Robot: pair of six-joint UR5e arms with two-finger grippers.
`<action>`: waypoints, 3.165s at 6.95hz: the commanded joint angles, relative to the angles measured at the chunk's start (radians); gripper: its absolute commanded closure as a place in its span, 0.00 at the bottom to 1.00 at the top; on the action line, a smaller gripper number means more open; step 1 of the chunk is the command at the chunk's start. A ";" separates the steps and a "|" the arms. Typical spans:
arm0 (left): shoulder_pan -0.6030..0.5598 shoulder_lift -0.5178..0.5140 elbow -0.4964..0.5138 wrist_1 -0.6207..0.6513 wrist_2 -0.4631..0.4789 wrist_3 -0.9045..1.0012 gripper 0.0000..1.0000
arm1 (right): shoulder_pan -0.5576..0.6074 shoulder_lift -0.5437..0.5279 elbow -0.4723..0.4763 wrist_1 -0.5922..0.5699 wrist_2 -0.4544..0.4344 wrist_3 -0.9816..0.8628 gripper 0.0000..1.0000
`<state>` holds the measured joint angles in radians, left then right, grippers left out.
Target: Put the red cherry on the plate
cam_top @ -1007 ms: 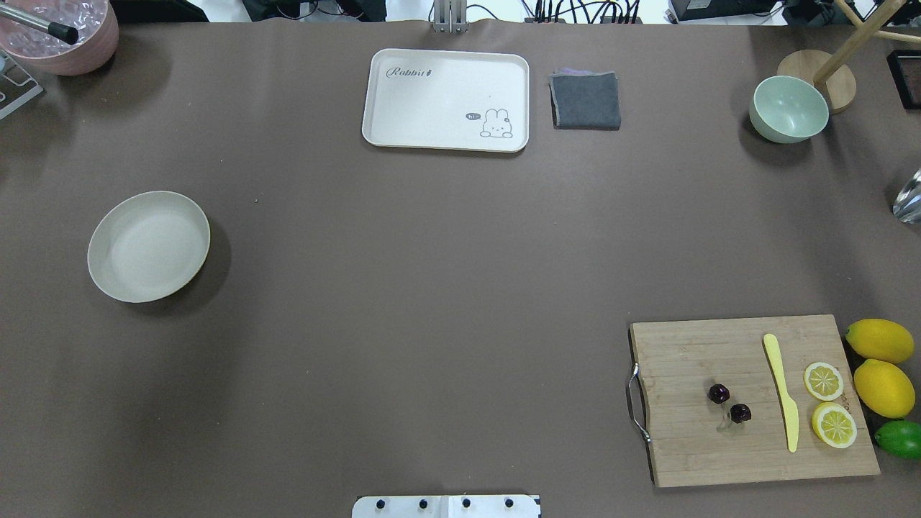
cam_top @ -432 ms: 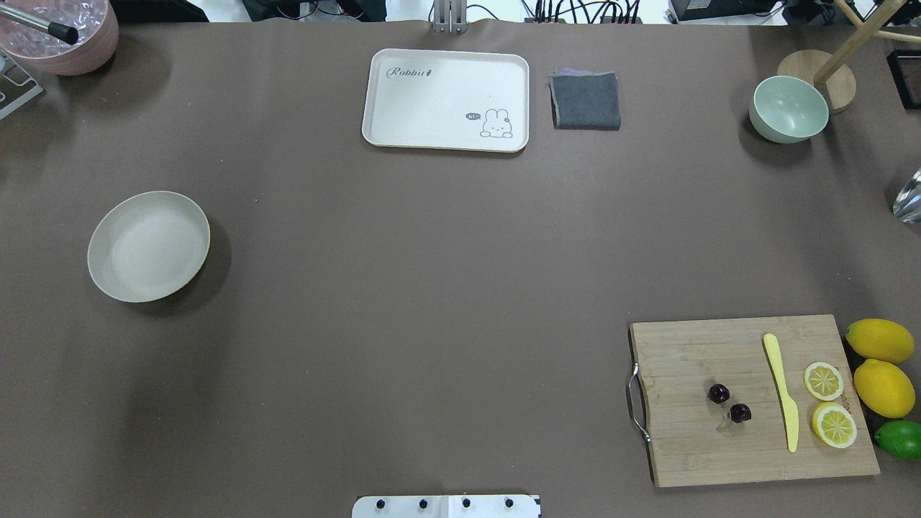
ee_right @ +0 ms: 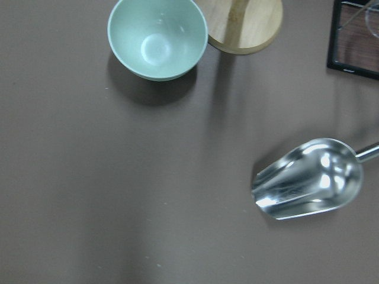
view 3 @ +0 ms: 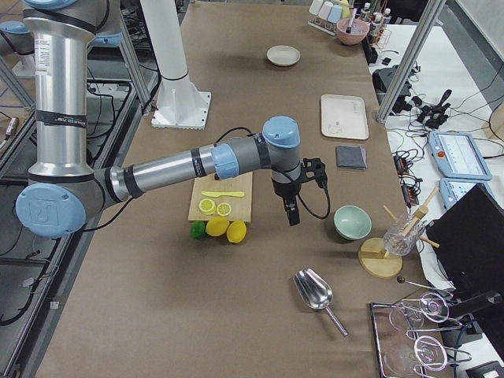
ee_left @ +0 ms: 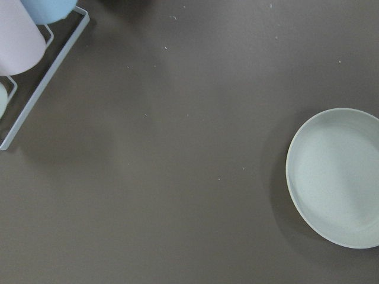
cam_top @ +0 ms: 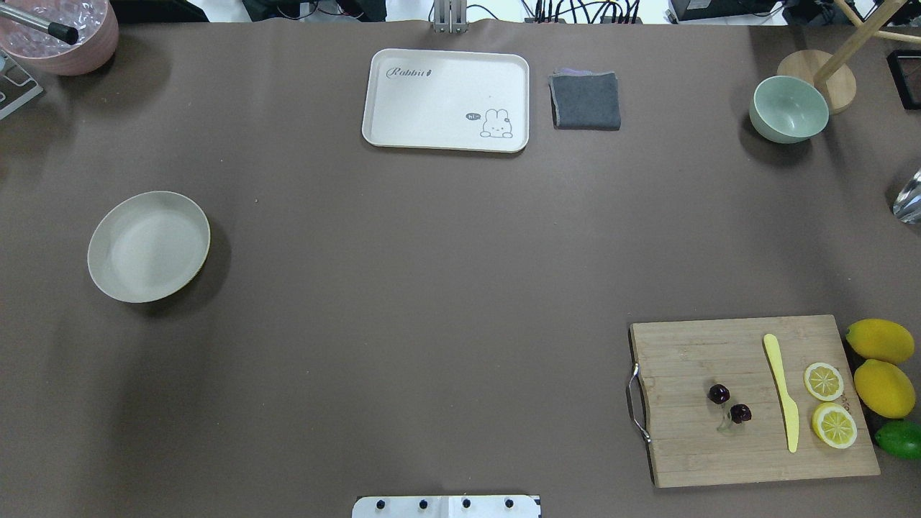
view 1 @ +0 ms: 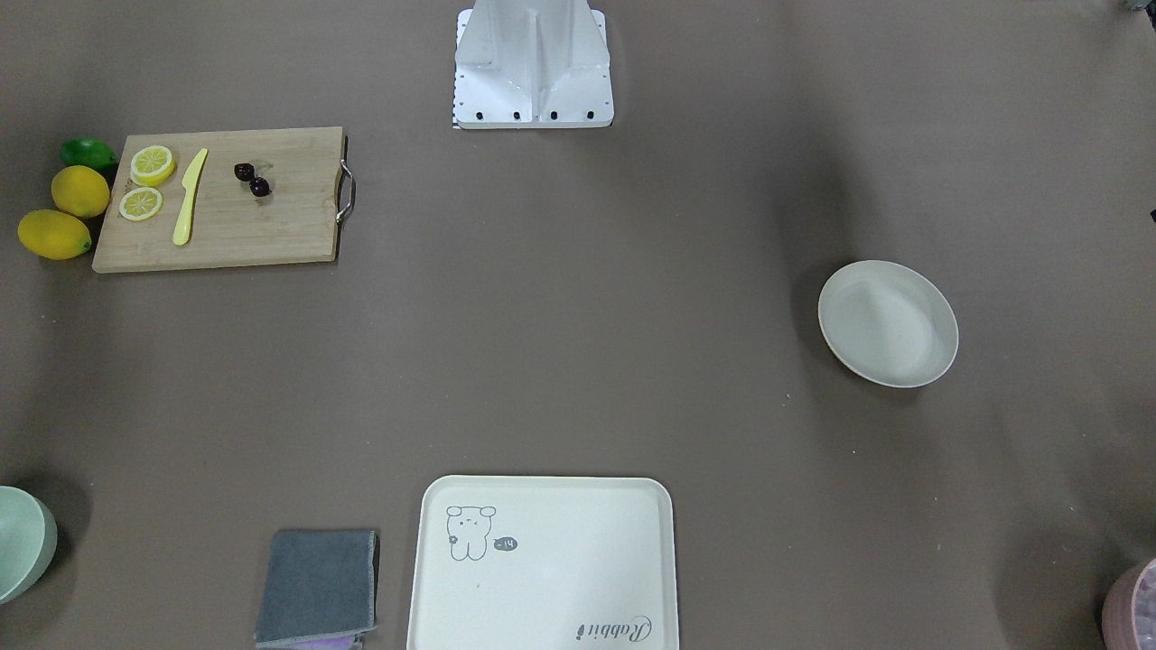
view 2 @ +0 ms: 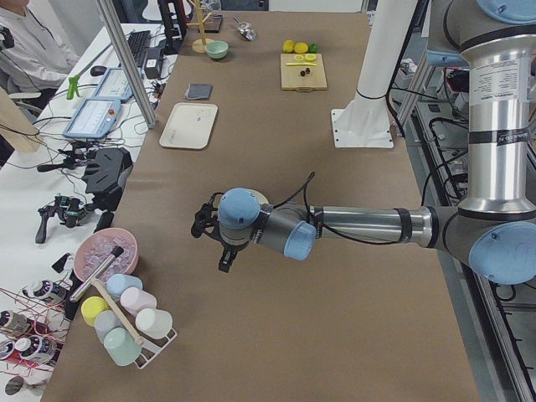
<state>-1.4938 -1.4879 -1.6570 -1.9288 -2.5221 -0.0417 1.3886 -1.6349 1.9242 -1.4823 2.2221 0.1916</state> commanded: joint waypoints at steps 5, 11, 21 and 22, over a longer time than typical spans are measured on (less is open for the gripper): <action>0.412 -0.162 0.310 -0.546 0.142 -0.666 0.13 | -0.241 0.001 -0.042 0.320 -0.007 0.410 0.00; 0.458 -0.163 0.301 -0.573 0.166 -0.715 1.00 | -0.241 0.001 -0.042 0.320 -0.007 0.410 0.00; 0.933 -0.622 0.140 -0.331 0.517 -1.400 1.00 | -0.241 0.000 -0.042 0.320 -0.004 0.411 0.00; 0.955 -0.632 0.146 -0.331 0.551 -1.402 1.00 | -0.241 -0.002 -0.042 0.320 -0.004 0.411 0.00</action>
<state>-0.5869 -2.0874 -1.5162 -2.2865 -2.0241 -1.4354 1.1474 -1.6356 1.8822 -1.1628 2.2175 0.6028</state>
